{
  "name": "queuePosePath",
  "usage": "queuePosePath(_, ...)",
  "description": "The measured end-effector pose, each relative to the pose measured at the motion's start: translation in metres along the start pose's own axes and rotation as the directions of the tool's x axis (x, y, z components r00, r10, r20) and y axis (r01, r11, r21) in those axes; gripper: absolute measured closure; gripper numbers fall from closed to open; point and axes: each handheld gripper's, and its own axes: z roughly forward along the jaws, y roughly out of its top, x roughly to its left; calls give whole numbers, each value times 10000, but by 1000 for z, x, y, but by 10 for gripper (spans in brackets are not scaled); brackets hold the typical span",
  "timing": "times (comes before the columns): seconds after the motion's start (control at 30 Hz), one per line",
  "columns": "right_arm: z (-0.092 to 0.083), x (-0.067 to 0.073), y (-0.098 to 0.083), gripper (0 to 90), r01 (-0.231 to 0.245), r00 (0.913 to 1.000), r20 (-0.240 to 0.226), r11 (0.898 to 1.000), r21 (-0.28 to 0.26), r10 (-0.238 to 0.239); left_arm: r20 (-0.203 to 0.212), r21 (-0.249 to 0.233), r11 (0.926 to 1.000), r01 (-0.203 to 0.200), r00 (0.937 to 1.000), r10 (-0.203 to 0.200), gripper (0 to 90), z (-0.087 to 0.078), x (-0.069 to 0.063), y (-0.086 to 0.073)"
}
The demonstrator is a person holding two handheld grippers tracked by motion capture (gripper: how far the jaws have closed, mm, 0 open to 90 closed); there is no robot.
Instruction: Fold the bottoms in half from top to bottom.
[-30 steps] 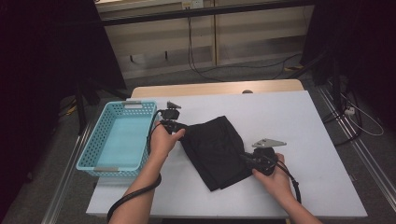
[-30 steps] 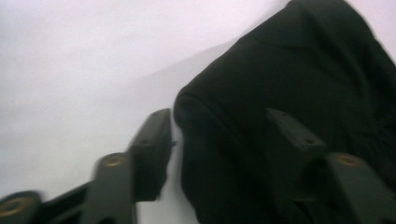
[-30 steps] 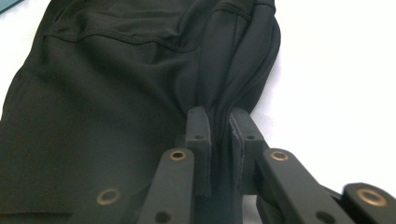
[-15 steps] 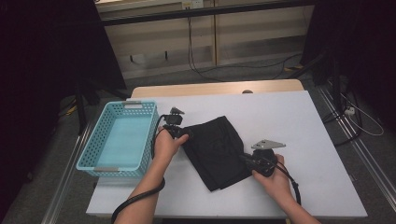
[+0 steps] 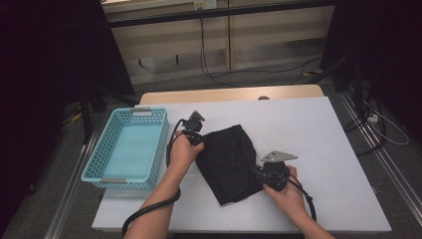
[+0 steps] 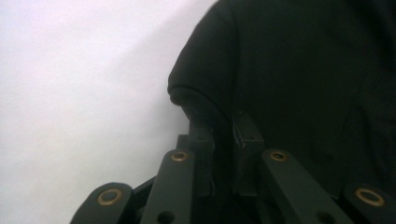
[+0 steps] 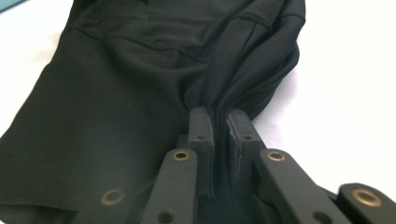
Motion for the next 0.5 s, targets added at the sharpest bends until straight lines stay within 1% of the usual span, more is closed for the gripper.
queuePosePath(0.03, -1, 1, 1, 824, 107, 9999, 65, 9999, -87, -107, 113, 68, 9999, 119, 9999, -120, 811, -4, 1, 2)
queuePosePath(0.07, -2, 3, 2, 824, 195, 9998, 80, 9997, -149, -194, 140, 141, 9998, 147, 9998, -149, 812, -8, 2, 5)
queuePosePath(0.13, -4, 4, 4, 824, 145, 9999, 23, 9994, -305, -145, 204, 312, 9994, 176, 9996, -183, 814, -17, 4, 10)
queuePosePath(0.2, -7, 6, 7, 825, 129, 9999, -42, 9988, -481, -131, 89, 454, 9987, 219, 9997, -223, 814, -25, 4, 15)
queuePosePath(0.23, -8, 8, 8, 826, 125, 9999, -78, 9982, -584, -130, 102, 454, 9987, 236, 9997, -240, 815, -28, 4, 17)
queuePosePath(0.27, -10, 10, 10, 826, 162, 9998, -108, 9976, -668, -170, 71, 485, 9984, 296, 9995, -300, 815, -31, 4, 20)
queuePosePath(0.3, -11, 12, 11, 826, 203, 9997, -119, 9970, -742, -212, 55, 616, 9976, 322, 9995, -326, 815, -34, 4, 22)
queuePosePath(0.33, -12, 14, 13, 826, 252, 9995, -148, 9963, -819, -265, 107, 679, 9971, 335, 9994, -344, 815, -38, 5, 24)
queuePosePath(0.47, -13, 23, 17, 826, 434, 9987, -211, 9933, -1067, -459, -117, 990, 9944, 360, 9993, -350, 815, -49, 7, 29)
queuePosePath(0.5, -13, 25, 18, 826, 549, 9982, -167, 9926, -1086, -570, -130, 1078, 9935, 353, 9993, -341, 815, -52, 8, 30)
